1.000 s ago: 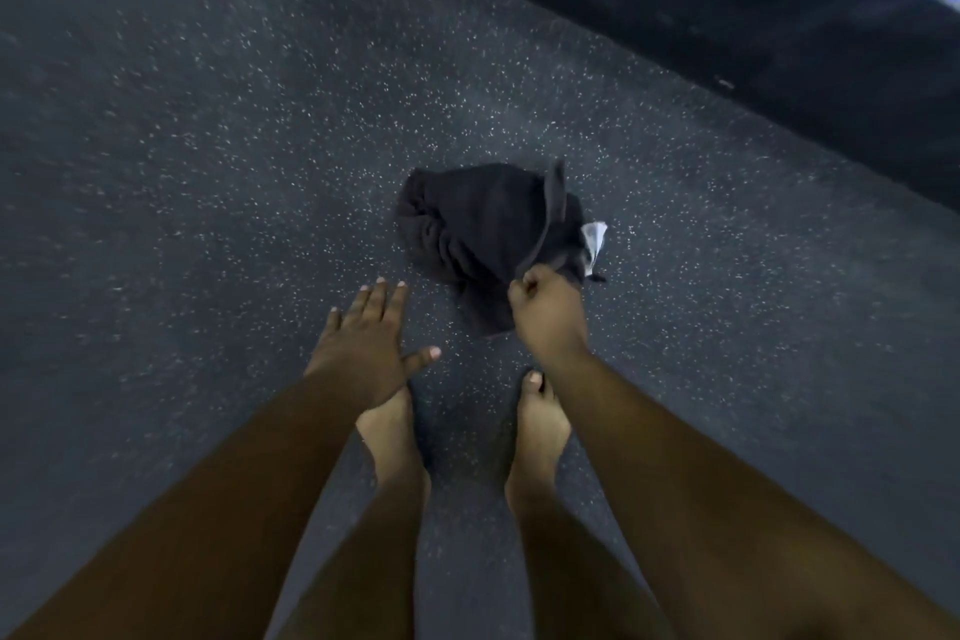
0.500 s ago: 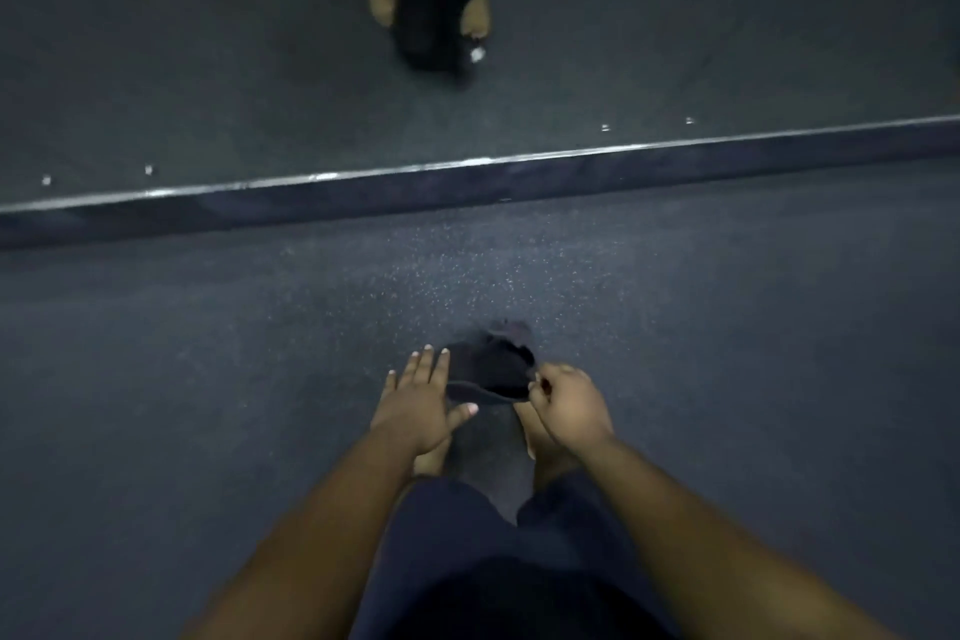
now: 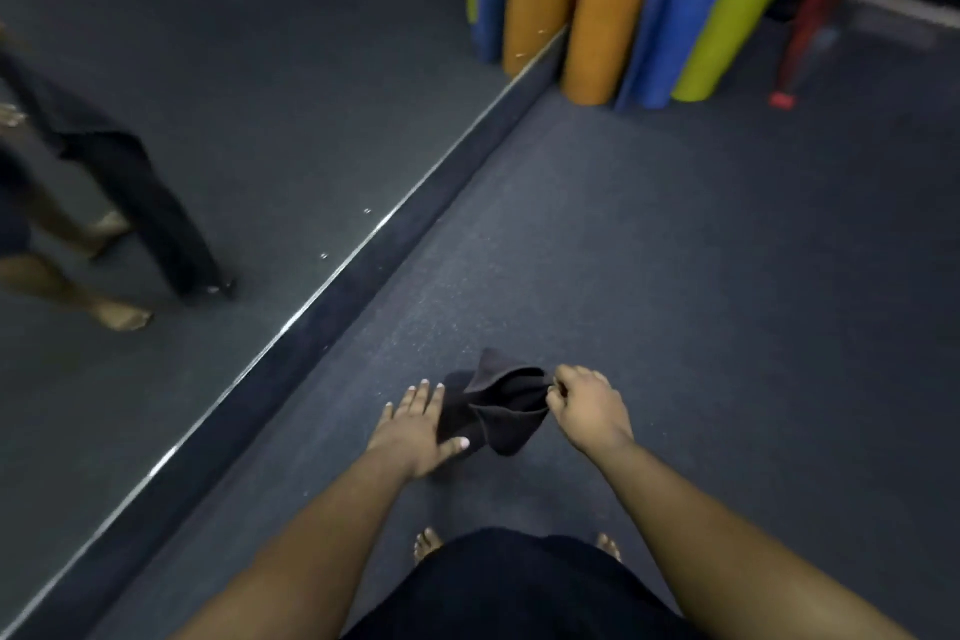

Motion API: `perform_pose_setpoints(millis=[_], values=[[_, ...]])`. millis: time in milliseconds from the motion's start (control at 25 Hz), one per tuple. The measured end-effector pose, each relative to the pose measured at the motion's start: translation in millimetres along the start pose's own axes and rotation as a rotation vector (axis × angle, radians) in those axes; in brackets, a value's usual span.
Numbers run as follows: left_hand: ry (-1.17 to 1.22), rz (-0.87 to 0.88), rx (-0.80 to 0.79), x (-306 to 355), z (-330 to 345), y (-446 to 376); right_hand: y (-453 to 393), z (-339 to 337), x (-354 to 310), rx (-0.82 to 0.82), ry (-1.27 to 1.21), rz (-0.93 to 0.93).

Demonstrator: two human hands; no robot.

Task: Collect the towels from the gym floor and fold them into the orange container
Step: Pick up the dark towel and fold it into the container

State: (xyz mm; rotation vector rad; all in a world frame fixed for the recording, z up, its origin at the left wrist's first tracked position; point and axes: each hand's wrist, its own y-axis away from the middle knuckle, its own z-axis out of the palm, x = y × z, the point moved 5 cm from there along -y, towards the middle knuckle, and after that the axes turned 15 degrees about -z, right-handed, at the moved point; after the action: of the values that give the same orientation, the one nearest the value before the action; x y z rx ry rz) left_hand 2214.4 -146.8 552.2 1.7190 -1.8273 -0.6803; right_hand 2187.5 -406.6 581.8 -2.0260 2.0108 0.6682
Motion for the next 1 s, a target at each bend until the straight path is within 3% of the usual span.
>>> perform_pose_setpoints(millis=[520,1000], values=[[-0.309,0.418,0.183,442.3,-26.3,45.3,191.6,-209.0,315.9,0.289,0.108,0.326],[-0.581,0.865,0.151,851.0,-14.3,44.0,315.8,-345.8,596.1,0.468,0.17,0.872]])
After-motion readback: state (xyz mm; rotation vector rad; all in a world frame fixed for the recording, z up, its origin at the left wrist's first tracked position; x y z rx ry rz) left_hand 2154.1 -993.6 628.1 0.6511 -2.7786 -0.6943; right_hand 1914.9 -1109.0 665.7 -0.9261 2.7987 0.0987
